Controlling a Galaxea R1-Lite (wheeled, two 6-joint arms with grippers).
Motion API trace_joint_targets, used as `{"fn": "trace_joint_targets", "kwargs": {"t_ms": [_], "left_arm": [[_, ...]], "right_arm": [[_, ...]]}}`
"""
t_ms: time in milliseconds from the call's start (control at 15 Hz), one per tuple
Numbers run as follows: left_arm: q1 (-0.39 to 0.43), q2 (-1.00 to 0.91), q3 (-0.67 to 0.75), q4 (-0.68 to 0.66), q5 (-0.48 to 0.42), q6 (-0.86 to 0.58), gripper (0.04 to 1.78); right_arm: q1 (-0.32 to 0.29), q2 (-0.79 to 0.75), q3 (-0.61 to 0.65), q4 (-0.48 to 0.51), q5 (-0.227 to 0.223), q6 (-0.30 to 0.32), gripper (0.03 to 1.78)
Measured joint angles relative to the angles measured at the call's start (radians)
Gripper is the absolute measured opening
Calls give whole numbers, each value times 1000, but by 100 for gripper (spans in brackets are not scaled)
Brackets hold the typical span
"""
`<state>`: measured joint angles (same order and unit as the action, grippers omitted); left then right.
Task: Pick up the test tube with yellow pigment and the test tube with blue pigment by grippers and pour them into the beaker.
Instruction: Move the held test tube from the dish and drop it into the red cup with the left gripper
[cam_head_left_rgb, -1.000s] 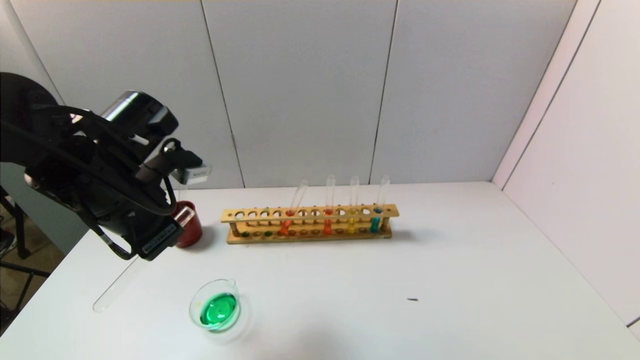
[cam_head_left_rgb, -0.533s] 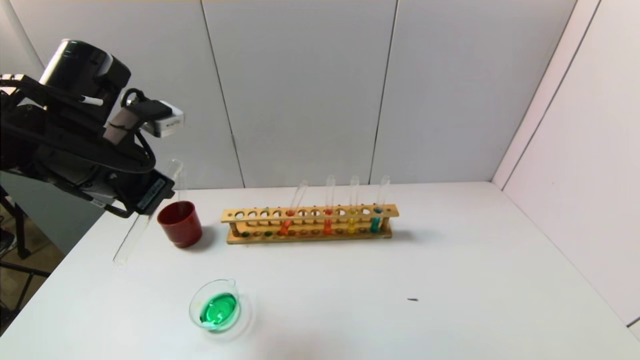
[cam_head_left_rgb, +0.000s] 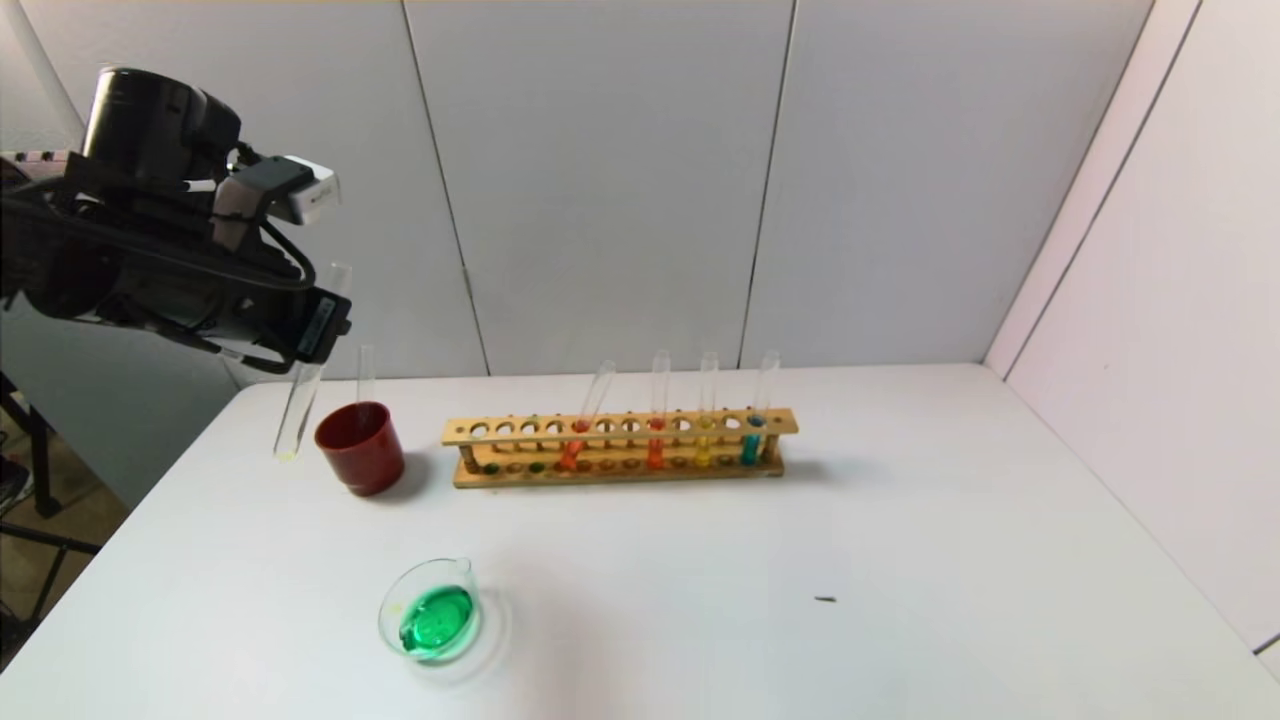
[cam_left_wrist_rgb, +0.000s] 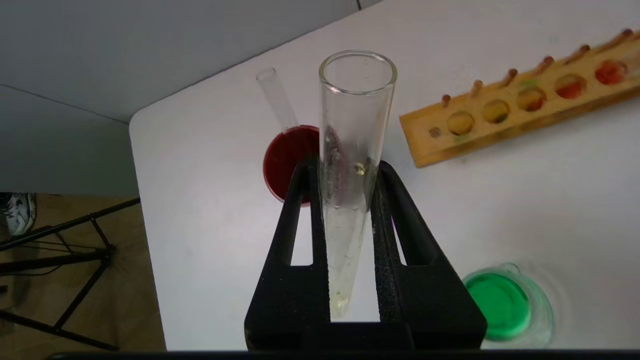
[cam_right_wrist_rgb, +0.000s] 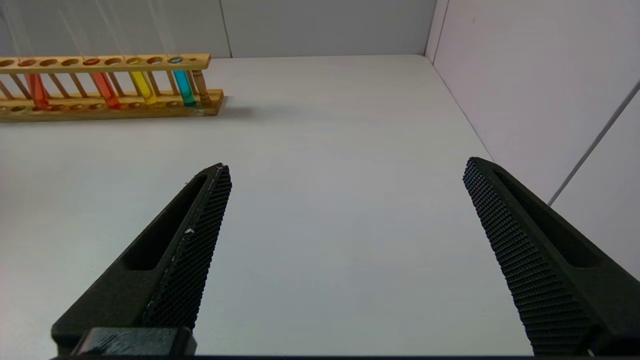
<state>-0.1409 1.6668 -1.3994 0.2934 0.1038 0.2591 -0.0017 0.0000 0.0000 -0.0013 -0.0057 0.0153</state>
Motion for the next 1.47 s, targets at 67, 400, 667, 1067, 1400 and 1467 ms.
{"fn": "trace_joint_targets", "kwargs": {"t_ms": [67,400,667,1067,1400,1467], "left_arm": [[16,22,1,-49,-1,-1,30],[82,143,-6,-228,-8,-14,30],[112,245,-14,-362,-34,-44,30],[125,328,7,-444,-35,-97,30],[135,317,99,-495,-47,-96,30],[136,308,136,-521,-52,-94,30]], "right_arm": [[0,0,0,0,0,0,170],[0,0,0,0,0,0,170],[0,0,0,0,0,0,170],[0,0,0,0,0,0,170],[0,0,0,0,0,0,170],[0,0,0,0,0,0,170]]}}
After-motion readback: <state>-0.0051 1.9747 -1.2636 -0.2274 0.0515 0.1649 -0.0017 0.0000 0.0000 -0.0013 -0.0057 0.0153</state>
